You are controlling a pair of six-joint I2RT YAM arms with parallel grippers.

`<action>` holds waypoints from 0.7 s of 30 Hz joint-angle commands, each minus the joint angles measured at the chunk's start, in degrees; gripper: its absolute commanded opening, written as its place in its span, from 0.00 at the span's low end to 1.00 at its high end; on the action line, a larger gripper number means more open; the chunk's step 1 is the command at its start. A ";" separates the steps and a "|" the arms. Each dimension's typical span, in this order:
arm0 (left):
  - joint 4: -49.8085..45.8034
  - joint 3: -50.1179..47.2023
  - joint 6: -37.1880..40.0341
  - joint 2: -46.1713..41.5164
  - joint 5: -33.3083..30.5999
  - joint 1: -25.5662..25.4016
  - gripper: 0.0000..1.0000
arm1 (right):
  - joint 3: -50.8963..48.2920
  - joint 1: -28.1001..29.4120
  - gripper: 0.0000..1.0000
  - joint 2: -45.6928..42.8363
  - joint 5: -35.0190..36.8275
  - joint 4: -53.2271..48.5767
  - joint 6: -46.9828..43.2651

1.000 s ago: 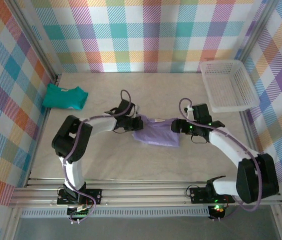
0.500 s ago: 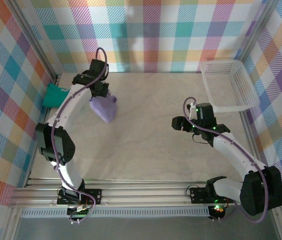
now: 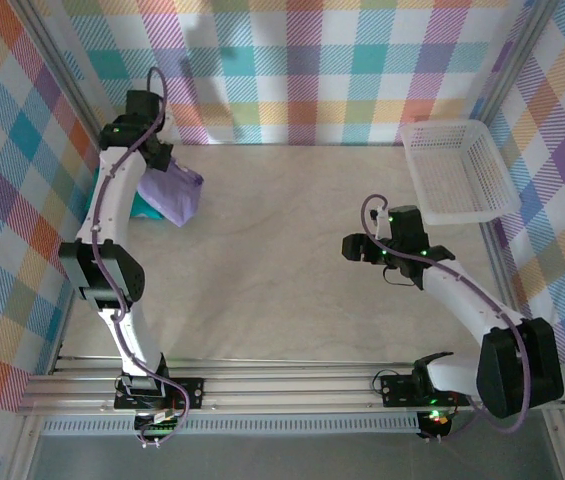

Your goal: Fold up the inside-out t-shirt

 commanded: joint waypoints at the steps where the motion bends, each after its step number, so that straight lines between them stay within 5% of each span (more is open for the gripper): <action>1: 1.78 3.40 1.83 2.60 1.21 3.64 0.00 | 1.05 -0.08 0.77 1.72 -1.51 0.98 -1.15; 6: 7.32 5.87 2.02 10.77 -3.96 9.59 0.01 | 1.76 -0.07 0.77 2.45 -1.36 0.02 -1.28; 8: 11.49 7.65 0.12 16.19 -10.61 11.83 0.15 | 1.93 -0.11 0.77 2.51 -1.14 -0.81 -1.23; 10: 11.80 13.57 -3.80 22.52 -16.81 13.52 0.46 | 2.25 -0.15 0.78 2.24 -1.18 -1.97 -1.20; 12: 7.67 22.70 -8.64 28.23 -19.56 14.72 0.61 | 2.64 -0.14 0.78 1.31 -0.79 -3.59 -1.11; 18: 0.66 27.82 -17.38 26.60 -18.84 13.25 0.82 | 2.45 -0.15 0.78 -4.17 3.74 -7.39 -2.20; 21: -4.73 22.08 -26.41 19.15 -11.52 12.89 0.83 | 3.34 -0.16 0.80 -5.75 8.19 -10.00 -4.04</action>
